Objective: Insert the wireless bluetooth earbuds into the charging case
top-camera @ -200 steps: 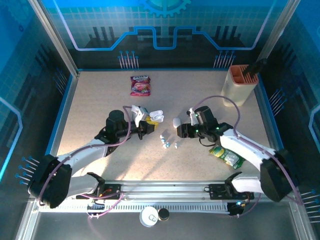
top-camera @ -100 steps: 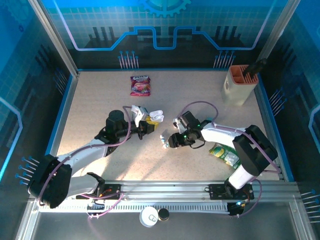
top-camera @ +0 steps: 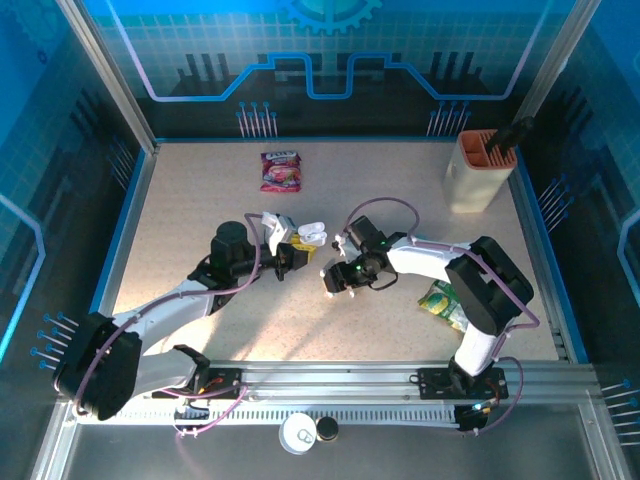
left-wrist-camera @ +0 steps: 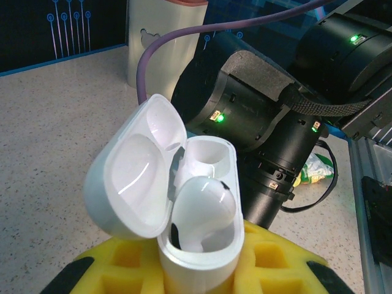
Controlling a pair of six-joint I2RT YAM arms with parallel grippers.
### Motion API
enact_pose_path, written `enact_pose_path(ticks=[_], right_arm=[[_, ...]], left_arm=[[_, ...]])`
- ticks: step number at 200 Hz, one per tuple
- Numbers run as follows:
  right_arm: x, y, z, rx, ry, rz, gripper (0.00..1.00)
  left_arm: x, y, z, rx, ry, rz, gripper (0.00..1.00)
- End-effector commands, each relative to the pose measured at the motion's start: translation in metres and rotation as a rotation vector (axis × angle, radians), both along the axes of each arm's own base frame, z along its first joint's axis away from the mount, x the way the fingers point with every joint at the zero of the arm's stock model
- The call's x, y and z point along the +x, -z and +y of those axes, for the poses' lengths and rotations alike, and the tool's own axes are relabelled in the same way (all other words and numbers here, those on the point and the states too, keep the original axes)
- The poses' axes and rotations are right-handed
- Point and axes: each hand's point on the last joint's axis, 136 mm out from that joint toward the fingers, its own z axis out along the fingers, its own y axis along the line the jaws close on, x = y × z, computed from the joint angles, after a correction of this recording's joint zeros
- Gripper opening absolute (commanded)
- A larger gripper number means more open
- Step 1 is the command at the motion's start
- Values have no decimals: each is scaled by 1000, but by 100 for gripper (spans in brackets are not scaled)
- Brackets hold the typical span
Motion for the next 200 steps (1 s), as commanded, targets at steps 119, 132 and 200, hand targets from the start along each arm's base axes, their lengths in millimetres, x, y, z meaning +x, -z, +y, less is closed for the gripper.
enact_pose_path(ticks=[119, 132, 200], right_arm=[[-45, 6, -38, -109, -23, 57, 61], [-50, 6, -36, -89, -28, 74, 61], [-55, -24, -26, 7, -44, 53, 60]], left_arm=[[-1, 1, -2, -4, 14, -23, 10], [0, 1, -3, -6, 15, -22, 10], [5, 5, -5, -1, 17, -14, 10]])
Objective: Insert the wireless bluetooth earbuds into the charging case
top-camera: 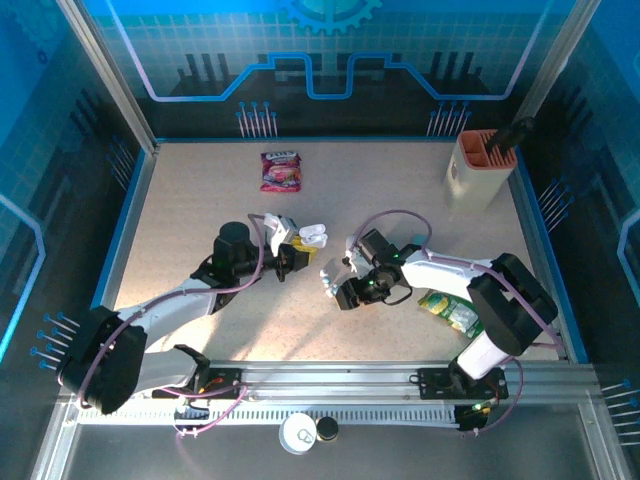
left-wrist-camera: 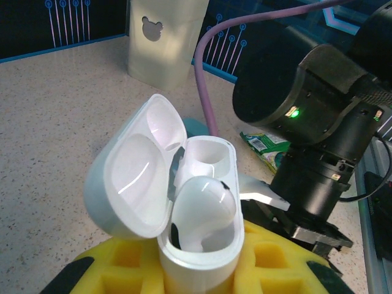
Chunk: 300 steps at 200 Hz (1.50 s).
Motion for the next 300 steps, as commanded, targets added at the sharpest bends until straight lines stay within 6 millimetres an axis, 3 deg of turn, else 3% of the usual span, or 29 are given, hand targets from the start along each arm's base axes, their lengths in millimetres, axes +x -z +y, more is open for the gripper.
enact_pose_path(ticks=[1, 40, 47, 69, 133, 182, 241, 300], right_arm=[[-4, -19, 2, 27, -17, -10, 60], [16, -13, -9, -35, 7, -41, 60], [26, -19, -4, -34, 7, -62, 60], [33, -14, -4, -89, 1, -45, 58], [16, 11, -5, -154, -39, 51, 43], [12, 15, -4, -152, -29, 70, 31], [6, 23, -12, -190, -36, 89, 33], [14, 15, -10, -171, -12, 34, 22]], left_arm=[[2, -7, -4, -13, 19, -38, 10], [4, -6, -6, -21, 23, -33, 10], [4, -6, -6, -20, 22, -33, 10], [2, -6, -5, -16, 20, -31, 10], [-4, -2, 4, 7, -9, -50, 11], [-4, 0, 4, 10, -6, -50, 11], [-6, -1, 4, 3, -5, -57, 11], [-6, -3, 6, 1, -16, -62, 11]])
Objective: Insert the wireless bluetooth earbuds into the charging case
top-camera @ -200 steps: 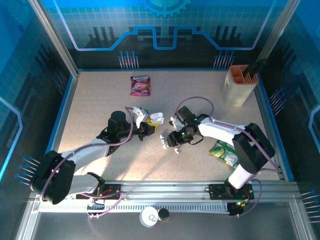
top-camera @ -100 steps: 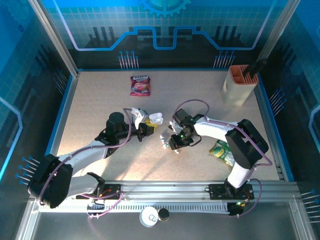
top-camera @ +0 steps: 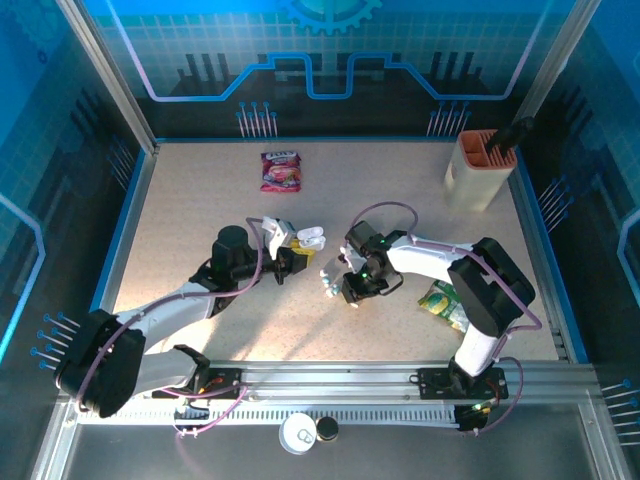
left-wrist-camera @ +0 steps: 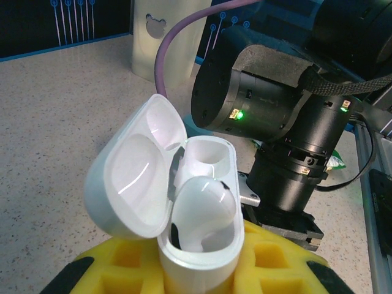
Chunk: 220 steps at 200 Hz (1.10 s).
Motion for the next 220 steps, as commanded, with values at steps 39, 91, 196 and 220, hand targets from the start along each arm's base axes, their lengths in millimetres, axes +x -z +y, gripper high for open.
enact_pose_path(ticks=[39, 91, 196, 220], right_arm=[[20, -40, 11, 127, 39, -178, 22], [62, -157, 32, 519, 103, -612, 21], [74, -290, 69, 918, -23, -913, 20], [80, -302, 78, 960, -33, -910, 20]], left_arm=[[2, -10, 1, -27, -19, -62, 10], [10, -21, 1, -99, -58, -109, 10], [9, -29, -1, -121, -54, -138, 9], [8, -30, 0, -123, -55, -138, 9]])
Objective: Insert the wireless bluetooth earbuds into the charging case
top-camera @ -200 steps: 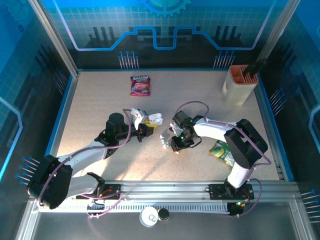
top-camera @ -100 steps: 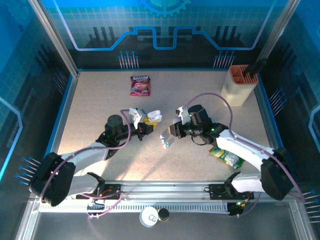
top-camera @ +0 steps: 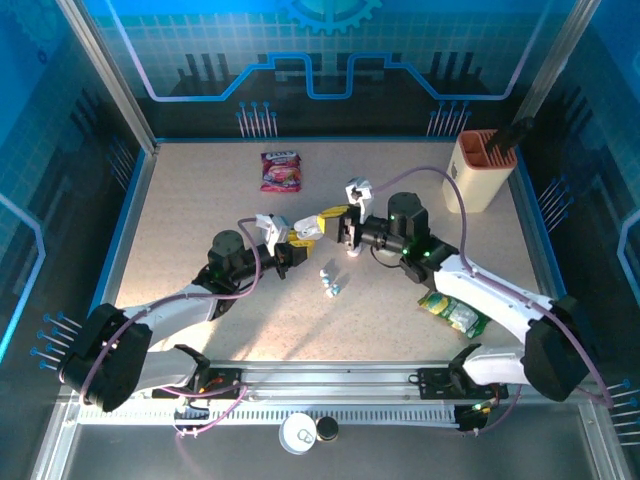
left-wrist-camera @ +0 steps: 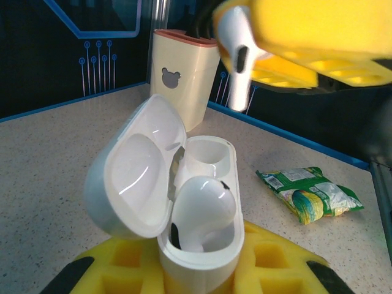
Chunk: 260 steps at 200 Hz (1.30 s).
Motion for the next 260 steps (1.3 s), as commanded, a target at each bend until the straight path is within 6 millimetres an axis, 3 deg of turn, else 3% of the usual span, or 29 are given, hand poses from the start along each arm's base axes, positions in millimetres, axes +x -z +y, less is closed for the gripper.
enact_pose_path(ticks=[1, 81, 86, 138, 199, 260], right_arm=[[6, -35, 10, 92, -43, -66, 20], [14, -5, 8, 49, -3, -14, 20], [12, 8, 6, 30, 2, 7, 19], [13, 28, 3, -3, 16, 36, 20], [13, 36, 2, -36, 26, 40, 22], [3, 28, 10, -67, -2, 18, 29]], left_arm=[[-4, -6, -2, -21, 10, -24, 9], [1, -18, 2, -30, -25, -63, 10], [1, -17, 2, -30, -26, -60, 10], [4, -20, 2, -47, -41, -56, 10], [9, -20, 4, -54, -64, -41, 9], [12, -16, 1, -52, -60, -21, 9]])
